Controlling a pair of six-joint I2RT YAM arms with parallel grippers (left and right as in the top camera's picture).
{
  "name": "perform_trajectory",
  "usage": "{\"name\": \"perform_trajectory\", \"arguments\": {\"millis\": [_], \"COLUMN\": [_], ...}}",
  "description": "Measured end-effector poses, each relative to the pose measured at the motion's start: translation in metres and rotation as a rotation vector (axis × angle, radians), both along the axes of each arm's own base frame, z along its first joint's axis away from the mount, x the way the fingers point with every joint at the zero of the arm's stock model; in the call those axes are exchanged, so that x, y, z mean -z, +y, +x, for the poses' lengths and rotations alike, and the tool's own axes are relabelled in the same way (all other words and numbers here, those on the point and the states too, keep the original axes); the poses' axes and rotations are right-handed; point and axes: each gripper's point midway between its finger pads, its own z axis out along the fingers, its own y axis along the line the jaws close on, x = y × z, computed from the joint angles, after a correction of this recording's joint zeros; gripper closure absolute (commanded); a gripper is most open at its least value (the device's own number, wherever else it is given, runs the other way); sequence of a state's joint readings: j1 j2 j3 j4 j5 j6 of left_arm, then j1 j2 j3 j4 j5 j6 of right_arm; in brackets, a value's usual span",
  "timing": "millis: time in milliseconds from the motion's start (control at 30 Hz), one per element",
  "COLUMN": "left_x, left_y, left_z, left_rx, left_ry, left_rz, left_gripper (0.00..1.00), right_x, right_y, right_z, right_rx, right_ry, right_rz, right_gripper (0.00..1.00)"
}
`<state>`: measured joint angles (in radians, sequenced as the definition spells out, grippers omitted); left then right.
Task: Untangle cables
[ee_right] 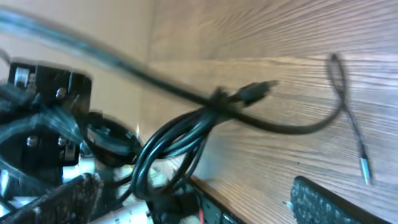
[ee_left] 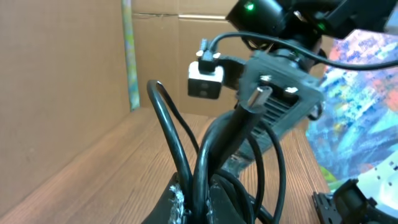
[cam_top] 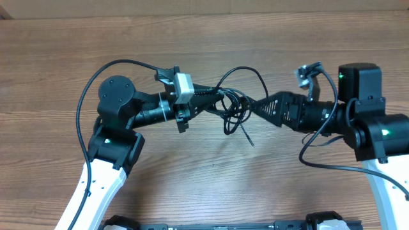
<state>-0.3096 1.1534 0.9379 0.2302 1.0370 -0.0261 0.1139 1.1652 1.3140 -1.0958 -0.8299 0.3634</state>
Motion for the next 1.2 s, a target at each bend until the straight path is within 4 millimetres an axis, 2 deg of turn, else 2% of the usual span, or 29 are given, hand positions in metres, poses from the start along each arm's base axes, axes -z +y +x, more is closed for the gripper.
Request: {"name": "perform_trajectory", "arguments": {"millis": [100, 233, 333, 533, 733, 1000, 1200], "left_x": [-0.008, -0.008, -0.009, -0.009, -0.01, -0.011, -0.027], "left_y": [-0.002, -0.011, -0.02, -0.023, -0.02, -0.019, -0.019], "left_z": [-0.003, -0.012, -0.019, -0.013, -0.001, 0.007, 0.008], "left_rx": [0.015, 0.05, 0.071, 0.029, -0.047, -0.092, -0.106], "left_ry": [-0.047, -0.051, -0.05, -0.049, -0.022, 0.021, -0.002], "left_rz": [-0.015, -0.017, -0.019, -0.022, -0.031, -0.047, -0.105], "left_gripper": [0.96, 0.96, 0.96, 0.96, 0.96, 0.96, 0.96], "right_x": [-0.002, -0.002, -0.001, 0.002, 0.005, 0.005, 0.012], "right_y": [0.0, 0.004, 0.007, 0.005, 0.005, 0.009, 0.021], "right_z": [0.004, 0.002, 0.0, -0.002, -0.006, -0.009, -0.016], "right_rx": [0.037, 0.04, 0.038, 0.047, 0.043, 0.023, -0.011], "right_ry": [0.028, 0.053, 0.062, 0.089, 0.105, 0.105, 0.094], "right_rz": [0.019, 0.028, 0.026, 0.02, 0.013, 0.009, -0.047], "right_gripper": [0.13, 0.18, 0.3, 0.38, 0.39, 0.42, 0.43]}}
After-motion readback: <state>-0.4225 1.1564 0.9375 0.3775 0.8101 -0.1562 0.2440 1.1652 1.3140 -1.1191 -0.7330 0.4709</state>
